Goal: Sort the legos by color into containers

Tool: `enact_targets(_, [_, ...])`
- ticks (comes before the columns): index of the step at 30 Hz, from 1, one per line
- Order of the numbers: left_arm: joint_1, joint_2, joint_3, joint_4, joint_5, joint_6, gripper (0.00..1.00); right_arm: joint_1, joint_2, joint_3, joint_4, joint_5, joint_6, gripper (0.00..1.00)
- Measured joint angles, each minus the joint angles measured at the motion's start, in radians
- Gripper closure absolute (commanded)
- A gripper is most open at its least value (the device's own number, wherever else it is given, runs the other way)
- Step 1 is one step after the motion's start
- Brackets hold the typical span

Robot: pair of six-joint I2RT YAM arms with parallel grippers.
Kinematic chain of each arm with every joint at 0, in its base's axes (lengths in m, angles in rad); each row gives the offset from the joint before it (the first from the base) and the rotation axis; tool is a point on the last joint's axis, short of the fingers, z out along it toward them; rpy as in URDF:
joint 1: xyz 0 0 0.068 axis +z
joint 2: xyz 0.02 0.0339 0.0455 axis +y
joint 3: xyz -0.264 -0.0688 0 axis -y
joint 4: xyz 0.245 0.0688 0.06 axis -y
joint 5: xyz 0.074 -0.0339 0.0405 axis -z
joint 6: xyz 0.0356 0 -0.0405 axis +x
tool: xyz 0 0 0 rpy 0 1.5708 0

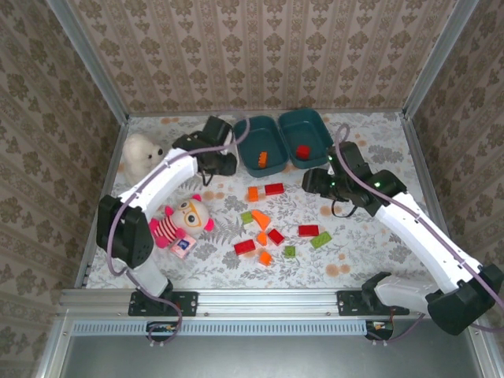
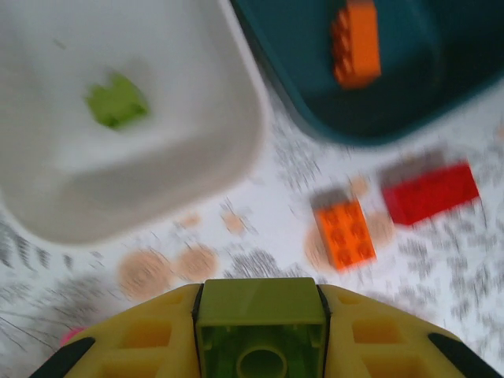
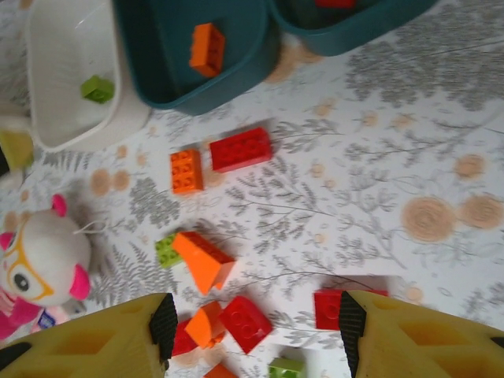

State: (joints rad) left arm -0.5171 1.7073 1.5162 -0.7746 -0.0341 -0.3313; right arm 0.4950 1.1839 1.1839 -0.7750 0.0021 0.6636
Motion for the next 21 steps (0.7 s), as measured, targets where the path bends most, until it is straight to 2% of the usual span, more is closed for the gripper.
enact_targets(6, [0.122,0.232,0.217,-0.032,0.0,-0.003,0.76,0.034,0.064,0.027,0.032,-0.042,-0.014,0.41])
enact_targets(12, [0.159,0.452,0.362,-0.08,0.029,-0.009,0.76,0.036,0.068,0.049,0.036,-0.056,-0.022,0.4])
enact_targets(21, [0.143,0.508,0.388,-0.112,0.09,-0.04,0.74,0.036,0.093,0.053,0.035,-0.062,-0.029,0.4])
